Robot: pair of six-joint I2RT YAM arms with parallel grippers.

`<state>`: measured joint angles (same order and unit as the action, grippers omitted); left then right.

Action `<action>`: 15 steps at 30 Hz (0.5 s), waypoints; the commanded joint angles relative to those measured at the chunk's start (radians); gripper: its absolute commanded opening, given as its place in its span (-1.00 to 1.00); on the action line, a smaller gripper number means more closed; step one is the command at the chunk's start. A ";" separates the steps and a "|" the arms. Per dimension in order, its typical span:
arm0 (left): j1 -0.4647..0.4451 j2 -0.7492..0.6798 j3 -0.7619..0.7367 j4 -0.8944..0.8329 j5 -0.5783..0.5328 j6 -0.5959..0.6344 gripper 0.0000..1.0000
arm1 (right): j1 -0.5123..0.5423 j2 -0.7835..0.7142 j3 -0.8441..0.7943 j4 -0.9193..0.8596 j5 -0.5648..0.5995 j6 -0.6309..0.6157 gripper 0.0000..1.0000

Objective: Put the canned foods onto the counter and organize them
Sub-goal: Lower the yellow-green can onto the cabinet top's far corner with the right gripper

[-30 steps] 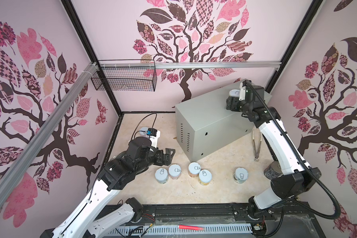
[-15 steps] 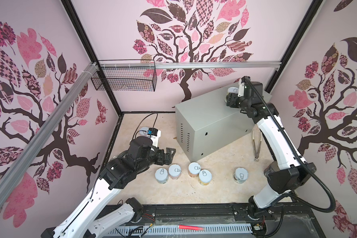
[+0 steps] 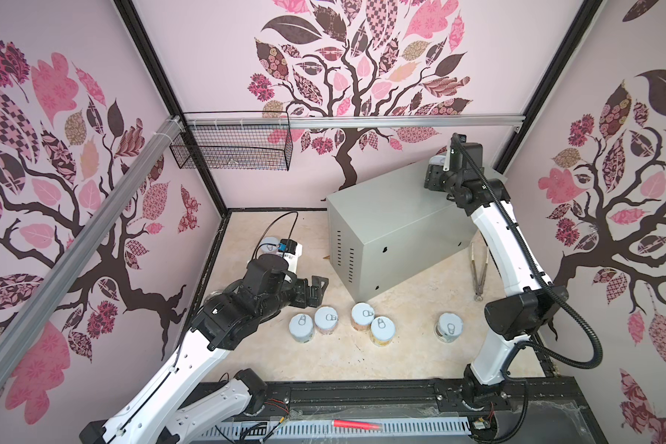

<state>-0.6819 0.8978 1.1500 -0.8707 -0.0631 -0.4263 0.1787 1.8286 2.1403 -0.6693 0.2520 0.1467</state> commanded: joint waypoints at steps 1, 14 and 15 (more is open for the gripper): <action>0.004 0.002 -0.034 0.025 -0.004 0.011 0.96 | -0.047 0.049 0.065 -0.032 0.014 0.020 0.36; 0.006 0.026 -0.072 0.059 -0.009 0.017 0.96 | -0.101 0.157 0.181 -0.037 -0.070 -0.004 0.36; 0.008 0.028 -0.074 0.061 -0.008 0.017 0.96 | -0.101 0.169 0.193 -0.038 -0.075 -0.006 0.36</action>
<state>-0.6800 0.9249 1.1023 -0.8398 -0.0635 -0.4210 0.0811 1.9408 2.2868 -0.6830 0.2146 0.1471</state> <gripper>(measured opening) 0.981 0.717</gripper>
